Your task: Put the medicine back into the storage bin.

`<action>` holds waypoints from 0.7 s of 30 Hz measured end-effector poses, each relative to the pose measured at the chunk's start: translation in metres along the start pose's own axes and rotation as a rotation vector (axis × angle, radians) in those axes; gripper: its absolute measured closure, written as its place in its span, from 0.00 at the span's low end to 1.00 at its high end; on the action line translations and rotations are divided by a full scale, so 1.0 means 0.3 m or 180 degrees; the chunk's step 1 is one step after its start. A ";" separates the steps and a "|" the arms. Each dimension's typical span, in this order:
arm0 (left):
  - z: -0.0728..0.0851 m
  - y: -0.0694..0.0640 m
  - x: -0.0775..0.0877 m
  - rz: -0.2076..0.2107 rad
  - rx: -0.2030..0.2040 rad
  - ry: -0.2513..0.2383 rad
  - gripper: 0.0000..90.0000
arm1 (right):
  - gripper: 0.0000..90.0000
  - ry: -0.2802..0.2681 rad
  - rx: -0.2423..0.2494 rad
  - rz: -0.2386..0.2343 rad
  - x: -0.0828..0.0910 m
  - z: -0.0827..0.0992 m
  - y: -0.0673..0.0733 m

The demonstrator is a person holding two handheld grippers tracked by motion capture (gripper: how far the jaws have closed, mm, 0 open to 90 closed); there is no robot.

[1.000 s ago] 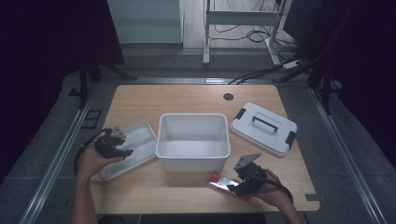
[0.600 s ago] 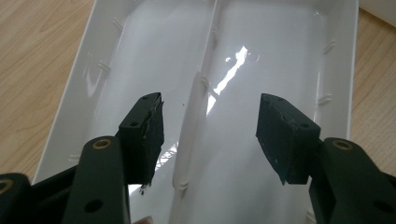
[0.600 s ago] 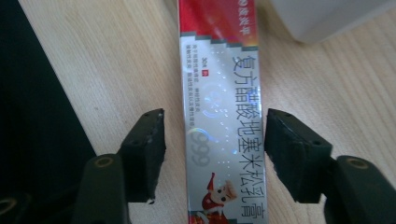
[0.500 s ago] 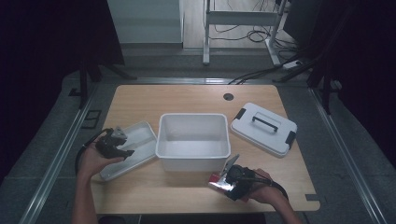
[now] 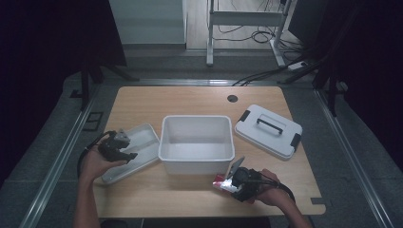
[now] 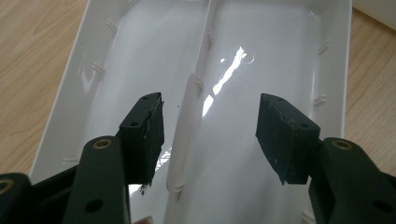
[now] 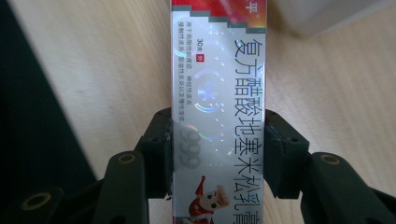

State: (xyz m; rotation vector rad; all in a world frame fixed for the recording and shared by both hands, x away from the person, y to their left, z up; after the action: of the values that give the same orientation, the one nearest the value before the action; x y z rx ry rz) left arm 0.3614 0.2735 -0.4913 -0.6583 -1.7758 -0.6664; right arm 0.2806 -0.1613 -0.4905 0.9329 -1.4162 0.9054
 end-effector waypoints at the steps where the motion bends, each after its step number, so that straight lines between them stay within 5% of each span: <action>1: 0.000 0.001 0.000 -0.0005 -0.0007 -0.0001 0.47 | 0.56 -0.0063 0.0011 -0.0010 0.018 0.006 0.001; 11: 0.003 -0.002 0.000 0.0017 0.0015 -0.0023 0.47 | 0.56 -0.0662 0.0164 -0.0019 0.217 0.072 -0.001; 21: 0.000 -0.007 -0.007 0.0038 -0.0006 0.0008 0.47 | 0.56 -0.0935 0.0323 0.0171 0.380 0.029 -0.066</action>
State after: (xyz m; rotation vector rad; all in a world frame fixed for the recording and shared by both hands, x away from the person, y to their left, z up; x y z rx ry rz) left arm 0.3605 0.2717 -0.4936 -0.6686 -1.7677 -0.6605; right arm 0.2922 -0.1813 -0.3768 1.1446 -1.6625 0.9139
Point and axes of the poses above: each handheld gripper's, and its own axes: x roughly backward along the jaws, z roughly out of its underside, y roughly to its left, the point moved 3 cm from there along -x, roughly forward along the jaws, and after that the axes turned 15 degrees about y, right-handed, at the moved point
